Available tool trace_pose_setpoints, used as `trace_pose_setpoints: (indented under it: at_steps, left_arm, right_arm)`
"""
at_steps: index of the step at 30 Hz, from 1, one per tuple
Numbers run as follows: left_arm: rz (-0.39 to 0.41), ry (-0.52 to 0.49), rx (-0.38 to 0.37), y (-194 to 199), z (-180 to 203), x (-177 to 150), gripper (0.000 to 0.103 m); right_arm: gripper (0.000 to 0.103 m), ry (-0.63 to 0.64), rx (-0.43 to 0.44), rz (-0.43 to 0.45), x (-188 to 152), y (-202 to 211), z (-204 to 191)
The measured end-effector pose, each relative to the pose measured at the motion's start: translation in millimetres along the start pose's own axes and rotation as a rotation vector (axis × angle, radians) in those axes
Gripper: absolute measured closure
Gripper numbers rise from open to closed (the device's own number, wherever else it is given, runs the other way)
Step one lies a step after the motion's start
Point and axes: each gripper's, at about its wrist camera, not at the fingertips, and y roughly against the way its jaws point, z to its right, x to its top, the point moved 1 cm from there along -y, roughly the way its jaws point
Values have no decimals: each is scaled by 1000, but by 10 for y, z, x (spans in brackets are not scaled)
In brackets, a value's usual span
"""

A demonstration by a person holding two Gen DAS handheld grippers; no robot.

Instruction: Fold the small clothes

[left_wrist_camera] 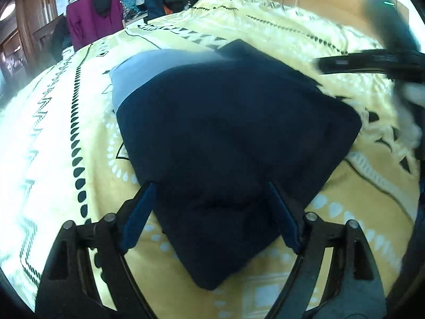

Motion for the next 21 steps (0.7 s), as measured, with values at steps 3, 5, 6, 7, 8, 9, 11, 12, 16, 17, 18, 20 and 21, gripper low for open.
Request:
trace_pose_setpoints:
  at_steps: [3,5,6,7,8,9,11,12,16,17,18,20,21]
  left_arm:
    - [-40,33,2,-157,-69,-92,16]
    - [-51,62,-10,-171,-108,-139,18]
    - [-31,64,-7,-78,-105,-116,28]
    - [15,61,-6,64,-102,-77,30]
    - [71,50,-7,216,-113,6,29]
    - [112,39,4,314,-141,101,29]
    - [156,23,36,384,-217,290,29]
    - [157,20,51,310,-285,383,29]
    - [-35,33,82,-462,-529,431,16]
    - [-68,45,69,-644,-568,385,12]
    - [-57,66,52,-704,-608,359,7]
    - [-52,88,50,-616,-640,373,8]
    - [-37,80,64,-518,-605,380,10]
  right_arm:
    - [75,52,-44,-125,125,-594,55]
    - [80,66,-49,-180,98,-829,106]
    - [80,83,-59,-177,128,-790,72]
    - [76,101,-72,-168,163,-718,28]
    - [74,119,-79,-136,200,-601,-26]
    - [74,131,-77,-110,226,-491,-75]
    - [74,144,-81,-68,254,-319,-162]
    - [74,145,-79,-52,252,-263,-198]
    - [71,146,-73,-107,65,-412,-279]
    - [71,139,-78,-138,5,-507,-254]
    - [71,131,-81,-156,-58,-595,-235]
    - [67,133,-93,-148,-44,-573,-270]
    - [62,133,-97,-143,-15,-525,-289]
